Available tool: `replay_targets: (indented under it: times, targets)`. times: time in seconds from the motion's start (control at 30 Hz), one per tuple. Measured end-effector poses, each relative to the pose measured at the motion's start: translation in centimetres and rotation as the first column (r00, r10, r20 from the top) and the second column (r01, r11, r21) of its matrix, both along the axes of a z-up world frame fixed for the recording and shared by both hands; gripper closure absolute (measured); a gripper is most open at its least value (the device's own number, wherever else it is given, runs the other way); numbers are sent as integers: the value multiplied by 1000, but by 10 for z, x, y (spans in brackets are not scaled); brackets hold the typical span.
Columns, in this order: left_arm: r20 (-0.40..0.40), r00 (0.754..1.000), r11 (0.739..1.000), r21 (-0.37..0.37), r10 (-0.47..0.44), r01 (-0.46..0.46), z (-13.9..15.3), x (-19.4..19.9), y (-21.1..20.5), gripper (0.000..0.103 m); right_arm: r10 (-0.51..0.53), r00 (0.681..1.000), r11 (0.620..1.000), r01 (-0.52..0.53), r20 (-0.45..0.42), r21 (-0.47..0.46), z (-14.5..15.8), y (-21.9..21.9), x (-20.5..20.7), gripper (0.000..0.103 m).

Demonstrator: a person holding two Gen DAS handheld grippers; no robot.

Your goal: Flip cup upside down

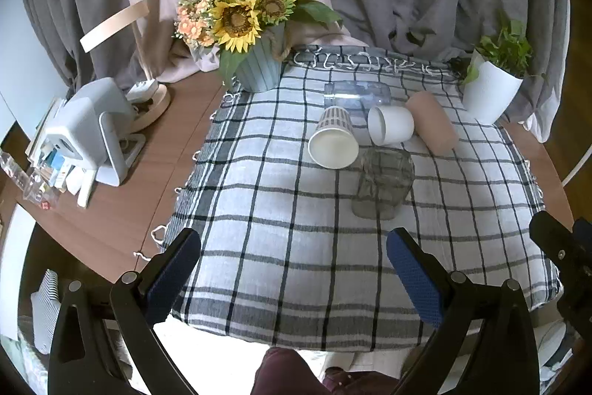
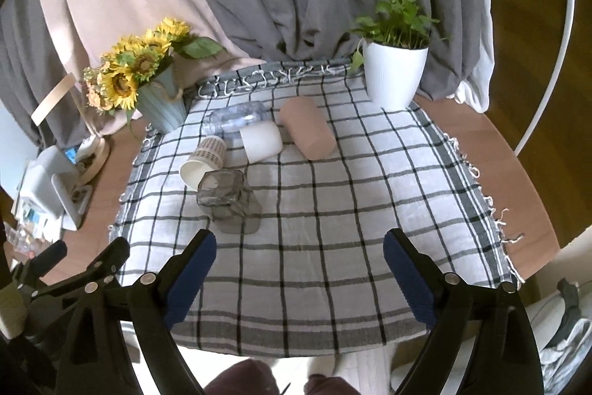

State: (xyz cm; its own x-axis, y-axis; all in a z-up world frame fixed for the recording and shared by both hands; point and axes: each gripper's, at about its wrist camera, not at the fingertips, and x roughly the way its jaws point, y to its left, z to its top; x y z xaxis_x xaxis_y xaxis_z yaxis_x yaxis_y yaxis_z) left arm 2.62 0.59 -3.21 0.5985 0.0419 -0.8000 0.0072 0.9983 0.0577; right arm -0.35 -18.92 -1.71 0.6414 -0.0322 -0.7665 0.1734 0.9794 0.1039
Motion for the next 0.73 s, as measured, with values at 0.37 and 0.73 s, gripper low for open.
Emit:
replay_targets:
  times: [0.37, 0.73]
  targets:
    - [15, 1000, 999, -24, -23, 24, 9, -14, -3, 0, 23, 1000, 1000, -23, 18, -11, 6, 6, -15, 9]
    - [26, 1000, 1000, -22, -8, 8, 13, -12, -2, 0, 24, 999, 1000, -24, 24, -13, 8, 5, -14, 9]
